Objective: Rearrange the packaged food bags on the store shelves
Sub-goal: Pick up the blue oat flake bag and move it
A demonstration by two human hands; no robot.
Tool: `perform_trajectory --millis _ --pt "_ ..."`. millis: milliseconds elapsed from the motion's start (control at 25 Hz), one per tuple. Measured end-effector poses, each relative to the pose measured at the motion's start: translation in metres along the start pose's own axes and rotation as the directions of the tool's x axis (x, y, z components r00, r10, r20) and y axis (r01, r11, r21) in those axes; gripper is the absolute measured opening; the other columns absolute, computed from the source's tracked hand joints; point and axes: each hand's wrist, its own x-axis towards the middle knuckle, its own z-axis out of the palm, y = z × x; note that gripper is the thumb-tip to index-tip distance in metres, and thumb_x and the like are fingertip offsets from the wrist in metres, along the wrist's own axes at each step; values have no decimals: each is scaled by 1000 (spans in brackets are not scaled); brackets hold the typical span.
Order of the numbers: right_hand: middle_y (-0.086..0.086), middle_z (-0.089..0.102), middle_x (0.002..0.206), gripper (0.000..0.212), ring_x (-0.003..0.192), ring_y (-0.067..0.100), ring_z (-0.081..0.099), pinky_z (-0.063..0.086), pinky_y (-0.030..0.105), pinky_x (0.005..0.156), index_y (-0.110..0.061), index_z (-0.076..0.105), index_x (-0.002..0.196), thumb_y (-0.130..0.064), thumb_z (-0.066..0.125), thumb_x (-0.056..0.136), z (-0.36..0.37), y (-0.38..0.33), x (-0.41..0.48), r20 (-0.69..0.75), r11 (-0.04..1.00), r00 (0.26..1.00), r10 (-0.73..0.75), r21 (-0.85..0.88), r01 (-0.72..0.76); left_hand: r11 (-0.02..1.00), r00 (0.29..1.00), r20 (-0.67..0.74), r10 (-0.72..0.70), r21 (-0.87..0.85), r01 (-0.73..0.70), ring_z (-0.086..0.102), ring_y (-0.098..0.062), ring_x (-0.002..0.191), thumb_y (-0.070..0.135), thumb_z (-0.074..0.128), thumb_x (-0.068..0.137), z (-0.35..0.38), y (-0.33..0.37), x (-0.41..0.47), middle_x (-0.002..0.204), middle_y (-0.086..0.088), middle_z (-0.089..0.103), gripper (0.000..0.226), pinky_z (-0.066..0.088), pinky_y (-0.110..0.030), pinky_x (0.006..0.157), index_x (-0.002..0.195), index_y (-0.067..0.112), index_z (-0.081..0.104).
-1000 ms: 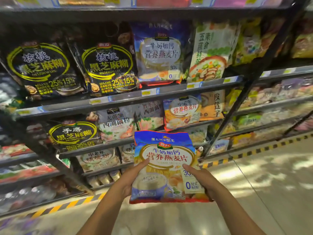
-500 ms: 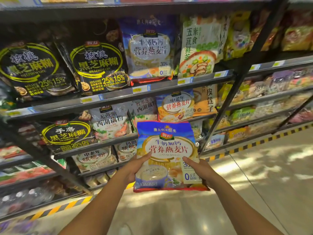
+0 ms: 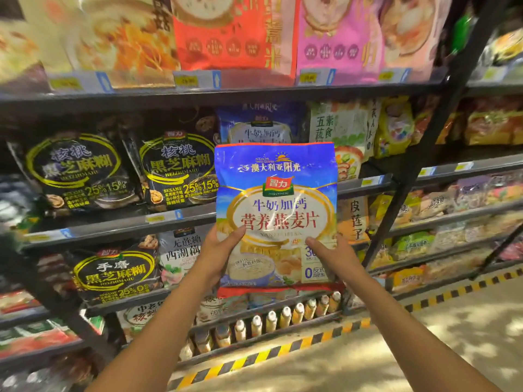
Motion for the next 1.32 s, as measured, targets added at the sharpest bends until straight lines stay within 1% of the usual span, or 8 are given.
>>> perform_trajectory --millis 400,520,640,800,880,1040,1200,1320 --pt "-7 71 114 83 101 10 70 59 25 78 -25 45 142 -24 93 75 29 -85 110 109 983 977 -186 5 186 967 966 -48 255 22 -254 74 -36 114 38 85 84 -5 72 135 118 -11 79 43 54 -63 103 119 18 70" --pt "-2 72 117 79 101 12 72 59 19 69 -22 48 143 -16 91 77 30 -100 144 59 977 976 -211 54 208 968 967 73 242 54 -247 72 -32 117 17 80 92 -6 87 173 120 -9 78 41 58 -51 102 130 14 64" --pt "-2 73 121 80 106 14 72 63 30 83 -25 49 144 -20 92 77 29 -108 176 13 979 982 -189 85 187 945 954 230 193 220 -244 71 -19 114 3 79 90 -13 100 205 121 -2 75 51 59 -33 95 133 18 57" --pt "0 63 143 102 128 22 63 56 48 103 -31 43 151 -51 95 65 37 -123 202 -44 976 975 -217 -12 217 840 975 112 192 495 -222 73 -24 87 31 88 84 -18 115 235 93 -4 75 37 57 -33 70 105 9 67" --pt "2 43 161 113 147 26 43 42 49 117 -25 29 160 -49 93 70 40 -130 211 -61 971 970 -236 -63 233 788 974 70 214 577 -214 74 -24 85 31 85 87 -13 118 242 93 -6 77 27 59 -40 75 100 11 72" --pt "8 32 168 107 153 29 31 36 44 117 -15 22 163 -33 88 81 38 -119 240 -70 956 963 -258 -159 245 715 981 6 195 684 -146 76 -24 84 44 84 85 -2 106 251 93 -8 79 37 63 -48 83 103 13 75" --pt "8 36 165 108 151 30 34 37 44 116 -13 26 162 -38 89 78 32 -112 253 -92 951 962 -257 -202 235 721 987 -66 149 690 -62 77 -27 72 47 82 86 15 99 257 86 -14 80 44 60 -37 61 102 6 75" --pt "9 47 157 105 144 30 45 44 45 110 -11 36 156 -45 91 74 27 -106 258 -113 935 957 -266 -270 229 713 985 -86 153 699 -50 76 -24 82 69 79 67 26 95 257 97 -7 79 72 64 -43 73 110 11 76"
